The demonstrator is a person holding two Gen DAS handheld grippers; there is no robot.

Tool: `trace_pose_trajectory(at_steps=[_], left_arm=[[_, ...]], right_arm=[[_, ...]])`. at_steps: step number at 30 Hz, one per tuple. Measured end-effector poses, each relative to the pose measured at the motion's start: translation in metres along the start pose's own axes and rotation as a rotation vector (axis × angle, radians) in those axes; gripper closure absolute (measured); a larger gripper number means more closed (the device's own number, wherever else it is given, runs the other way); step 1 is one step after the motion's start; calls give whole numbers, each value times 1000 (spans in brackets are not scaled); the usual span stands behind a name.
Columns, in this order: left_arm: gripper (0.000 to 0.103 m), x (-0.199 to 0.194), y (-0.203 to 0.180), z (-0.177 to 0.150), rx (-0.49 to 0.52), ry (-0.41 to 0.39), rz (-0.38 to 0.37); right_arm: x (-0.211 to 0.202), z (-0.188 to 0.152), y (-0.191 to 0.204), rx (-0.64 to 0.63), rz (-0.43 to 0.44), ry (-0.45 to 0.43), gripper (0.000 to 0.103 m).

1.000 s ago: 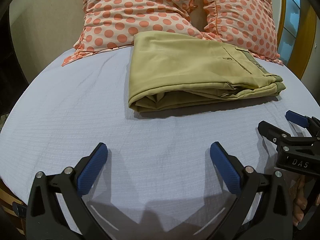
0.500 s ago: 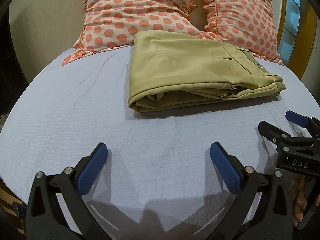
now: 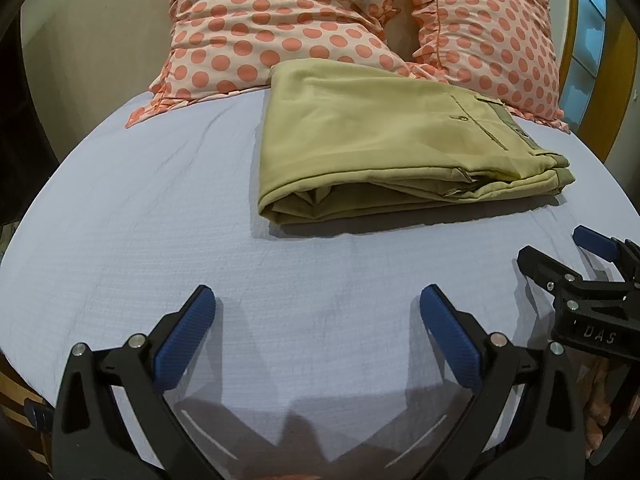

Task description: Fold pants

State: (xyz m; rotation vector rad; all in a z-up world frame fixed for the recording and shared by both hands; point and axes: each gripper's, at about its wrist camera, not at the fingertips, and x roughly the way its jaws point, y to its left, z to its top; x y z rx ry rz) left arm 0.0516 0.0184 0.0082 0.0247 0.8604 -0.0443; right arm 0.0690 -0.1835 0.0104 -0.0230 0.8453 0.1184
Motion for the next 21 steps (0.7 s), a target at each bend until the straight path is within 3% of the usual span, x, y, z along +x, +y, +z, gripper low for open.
trace_pose_trajectory(at_steps=[21], left_arm=[[2, 2, -3, 2, -6, 20, 8]], right_arm=[[0, 0, -1, -1, 1, 0, 1]])
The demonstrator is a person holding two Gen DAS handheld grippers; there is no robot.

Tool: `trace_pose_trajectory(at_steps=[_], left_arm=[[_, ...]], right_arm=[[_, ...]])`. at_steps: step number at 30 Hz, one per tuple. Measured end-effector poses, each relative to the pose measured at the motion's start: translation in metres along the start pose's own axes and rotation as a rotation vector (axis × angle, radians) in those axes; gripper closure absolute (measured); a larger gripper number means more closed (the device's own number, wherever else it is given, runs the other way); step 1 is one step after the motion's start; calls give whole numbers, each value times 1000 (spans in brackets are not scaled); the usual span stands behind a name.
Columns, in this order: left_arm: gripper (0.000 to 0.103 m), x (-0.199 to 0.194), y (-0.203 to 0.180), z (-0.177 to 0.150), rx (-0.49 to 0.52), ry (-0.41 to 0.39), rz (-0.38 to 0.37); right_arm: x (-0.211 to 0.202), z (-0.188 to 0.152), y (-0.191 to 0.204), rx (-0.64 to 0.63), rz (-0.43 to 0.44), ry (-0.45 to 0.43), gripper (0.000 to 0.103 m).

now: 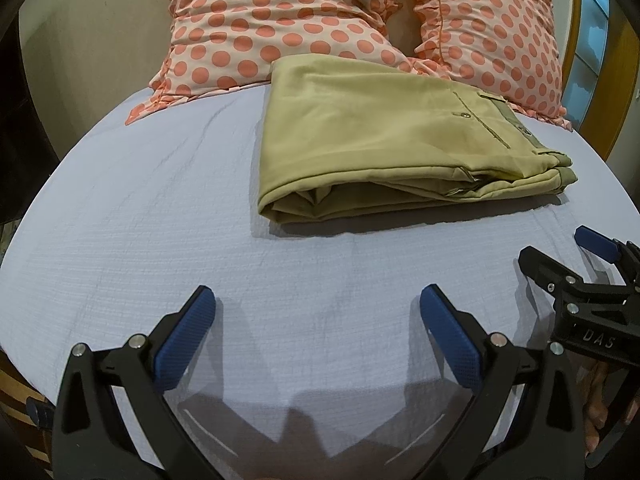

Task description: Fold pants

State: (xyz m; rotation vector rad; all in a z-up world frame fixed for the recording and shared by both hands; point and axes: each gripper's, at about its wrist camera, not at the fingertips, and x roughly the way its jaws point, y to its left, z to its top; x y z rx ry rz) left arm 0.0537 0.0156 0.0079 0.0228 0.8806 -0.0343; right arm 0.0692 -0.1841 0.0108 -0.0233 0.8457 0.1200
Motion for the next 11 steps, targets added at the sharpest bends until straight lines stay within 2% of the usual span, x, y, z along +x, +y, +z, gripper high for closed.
trace_pose_trajectory(at_steps=[11], left_arm=[[2, -1, -1, -1, 1, -8, 2]], right_arm=[[0, 0, -1, 1, -1, 0, 1]])
